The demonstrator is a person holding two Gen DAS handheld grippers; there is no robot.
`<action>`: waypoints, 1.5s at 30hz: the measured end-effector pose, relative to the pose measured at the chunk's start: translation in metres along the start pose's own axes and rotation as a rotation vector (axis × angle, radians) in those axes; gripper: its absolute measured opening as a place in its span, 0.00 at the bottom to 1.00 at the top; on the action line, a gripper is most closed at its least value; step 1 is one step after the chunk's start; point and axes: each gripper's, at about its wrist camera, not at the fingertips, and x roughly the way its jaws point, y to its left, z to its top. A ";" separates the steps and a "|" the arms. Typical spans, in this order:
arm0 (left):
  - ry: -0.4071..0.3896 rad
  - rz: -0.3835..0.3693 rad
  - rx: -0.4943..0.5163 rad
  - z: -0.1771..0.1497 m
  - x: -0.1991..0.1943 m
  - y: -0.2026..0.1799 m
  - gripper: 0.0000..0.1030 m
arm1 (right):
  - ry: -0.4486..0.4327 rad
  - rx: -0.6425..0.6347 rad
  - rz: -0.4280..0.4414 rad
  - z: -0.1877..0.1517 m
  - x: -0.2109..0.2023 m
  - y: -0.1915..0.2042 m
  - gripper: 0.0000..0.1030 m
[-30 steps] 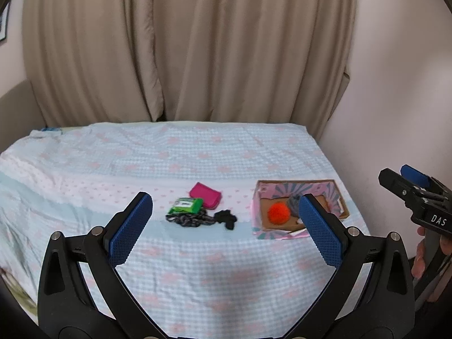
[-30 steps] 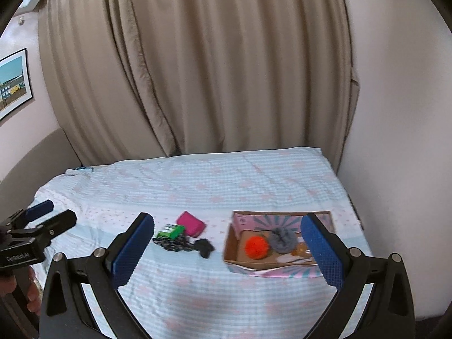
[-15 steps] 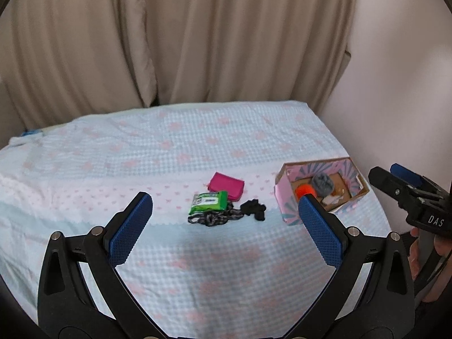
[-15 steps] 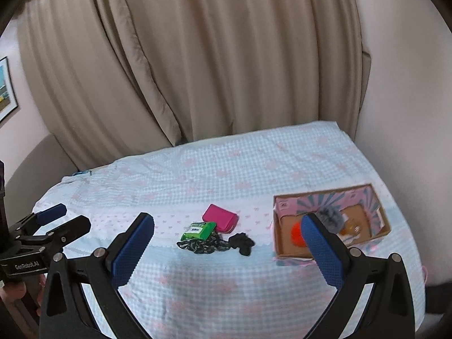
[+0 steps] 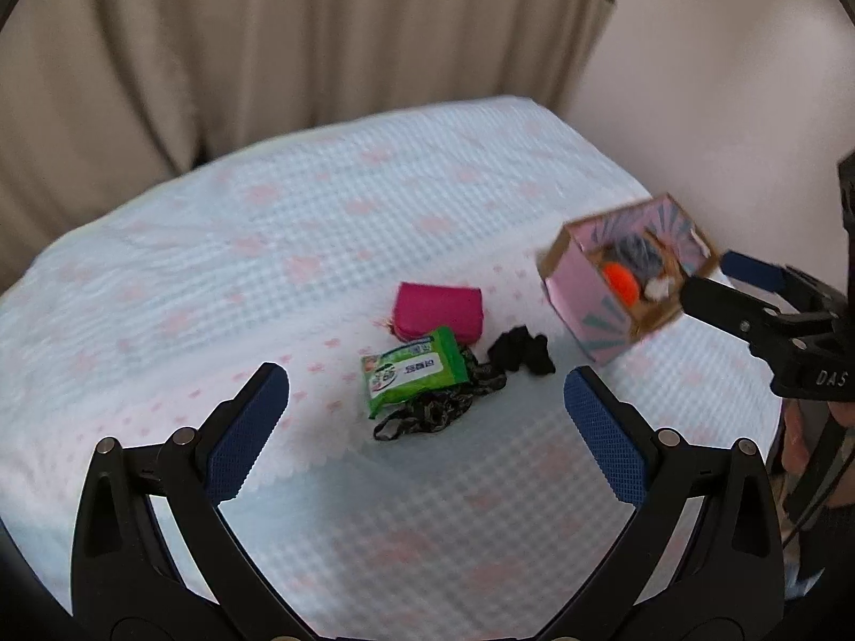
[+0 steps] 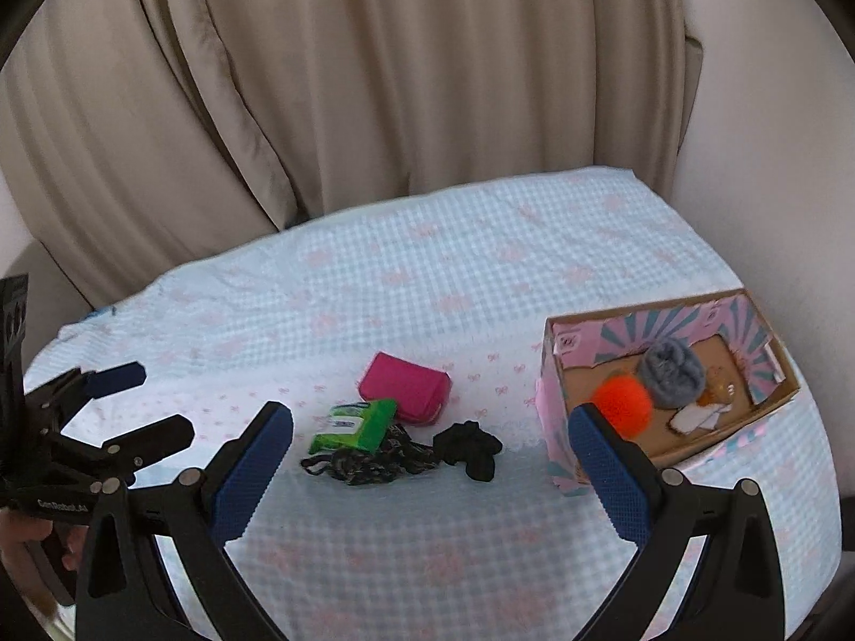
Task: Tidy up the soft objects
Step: 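Lift both tools away from the box toward the pink pouch and packet, then grasp the green wet-wipes packet with the left tool while the right tool grasps the black cloth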
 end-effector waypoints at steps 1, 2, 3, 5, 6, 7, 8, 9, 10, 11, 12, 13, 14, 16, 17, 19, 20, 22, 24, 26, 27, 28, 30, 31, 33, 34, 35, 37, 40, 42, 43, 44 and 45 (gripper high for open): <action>0.015 -0.021 0.020 0.000 0.014 0.004 1.00 | 0.009 0.006 -0.003 -0.002 0.010 0.000 1.00; 0.030 -0.043 0.037 0.001 0.027 0.008 0.99 | 0.014 0.011 -0.007 -0.003 0.019 -0.001 1.00; 0.046 -0.072 0.053 0.002 0.041 0.011 0.99 | 0.023 0.017 -0.012 -0.006 0.031 -0.001 1.00; 0.075 -0.128 0.078 0.003 0.064 0.015 0.99 | 0.043 0.022 -0.019 -0.011 0.053 -0.003 0.96; 0.093 -0.168 0.099 0.004 0.076 0.016 0.99 | 0.061 0.023 -0.019 -0.014 0.064 -0.004 0.92; 0.114 -0.210 0.135 0.006 0.090 0.017 0.99 | 0.076 0.024 -0.021 -0.016 0.074 -0.005 0.91; 0.132 -0.237 0.176 0.007 0.104 0.018 0.99 | 0.088 0.025 -0.026 -0.019 0.086 -0.006 0.91; 0.148 -0.255 0.202 0.009 0.113 0.019 0.99 | 0.095 0.025 -0.027 -0.022 0.095 -0.007 0.91; 0.173 -0.276 0.244 0.010 0.127 0.020 0.99 | 0.101 0.023 -0.030 -0.024 0.103 -0.007 0.91; 0.196 -0.290 0.291 0.010 0.139 0.020 0.99 | 0.107 0.017 -0.035 -0.027 0.113 -0.008 0.91; 0.211 -0.302 0.330 0.010 0.149 0.020 0.99 | 0.115 0.011 -0.042 -0.030 0.123 -0.008 0.91; 0.228 -0.315 0.372 0.009 0.158 0.020 0.99 | 0.120 0.009 -0.044 -0.033 0.130 -0.009 0.91; 0.240 -0.327 0.403 0.008 0.166 0.020 0.98 | 0.125 0.009 -0.046 -0.036 0.139 -0.010 0.91; 0.269 -0.357 0.457 0.005 0.182 0.019 0.96 | 0.136 0.006 -0.056 -0.040 0.156 -0.013 0.89; 0.283 -0.372 0.484 0.003 0.190 0.019 0.94 | 0.146 0.009 -0.058 -0.044 0.167 -0.015 0.88; 0.303 -0.392 0.524 -0.001 0.203 0.018 0.91 | 0.163 0.016 -0.061 -0.049 0.179 -0.017 0.84; 0.316 -0.404 0.538 -0.003 0.210 0.018 0.89 | 0.174 0.028 -0.066 -0.054 0.188 -0.020 0.84; 0.338 -0.424 0.557 -0.007 0.222 0.017 0.84 | 0.183 0.052 -0.072 -0.060 0.199 -0.023 0.84; 0.362 -0.443 0.571 -0.012 0.233 0.017 0.78 | 0.190 0.069 -0.072 -0.065 0.208 -0.027 0.84; 0.378 -0.460 0.575 -0.015 0.240 0.018 0.75 | 0.193 0.078 -0.079 -0.070 0.217 -0.029 0.84; 0.379 -0.470 0.569 -0.015 0.242 0.019 0.74 | 0.197 0.086 -0.079 -0.071 0.220 -0.031 0.81; 0.379 -0.486 0.555 -0.015 0.244 0.020 0.74 | 0.202 0.093 -0.077 -0.072 0.224 -0.032 0.76; 0.384 -0.515 0.517 -0.012 0.246 0.023 0.71 | 0.221 0.113 -0.074 -0.075 0.233 -0.035 0.70; 0.382 -0.521 0.502 -0.011 0.247 0.025 0.69 | 0.223 0.120 -0.076 -0.076 0.236 -0.037 0.67; 0.382 -0.532 0.469 -0.010 0.248 0.028 0.66 | 0.222 0.129 -0.079 -0.078 0.238 -0.039 0.63; 0.385 -0.534 0.458 -0.010 0.249 0.029 0.64 | 0.219 0.127 -0.082 -0.078 0.237 -0.039 0.59; 0.386 -0.537 0.456 -0.010 0.249 0.029 0.63 | 0.219 0.122 -0.085 -0.078 0.238 -0.039 0.57; 0.388 -0.532 0.452 -0.010 0.248 0.029 0.60 | 0.221 0.112 -0.087 -0.079 0.237 -0.038 0.45; 0.392 -0.543 0.434 -0.009 0.244 0.030 0.53 | 0.224 0.110 -0.083 -0.079 0.235 -0.039 0.32; 0.390 -0.535 0.429 -0.008 0.240 0.033 0.46 | 0.224 0.110 -0.079 -0.079 0.232 -0.039 0.28; 0.388 -0.523 0.430 -0.009 0.236 0.035 0.41 | 0.222 0.110 -0.078 -0.078 0.232 -0.038 0.26; 0.389 -0.513 0.425 -0.009 0.234 0.036 0.40 | 0.219 0.109 -0.077 -0.078 0.230 -0.038 0.26; 0.385 -0.506 0.415 -0.008 0.232 0.038 0.39 | 0.216 0.108 -0.078 -0.078 0.229 -0.037 0.25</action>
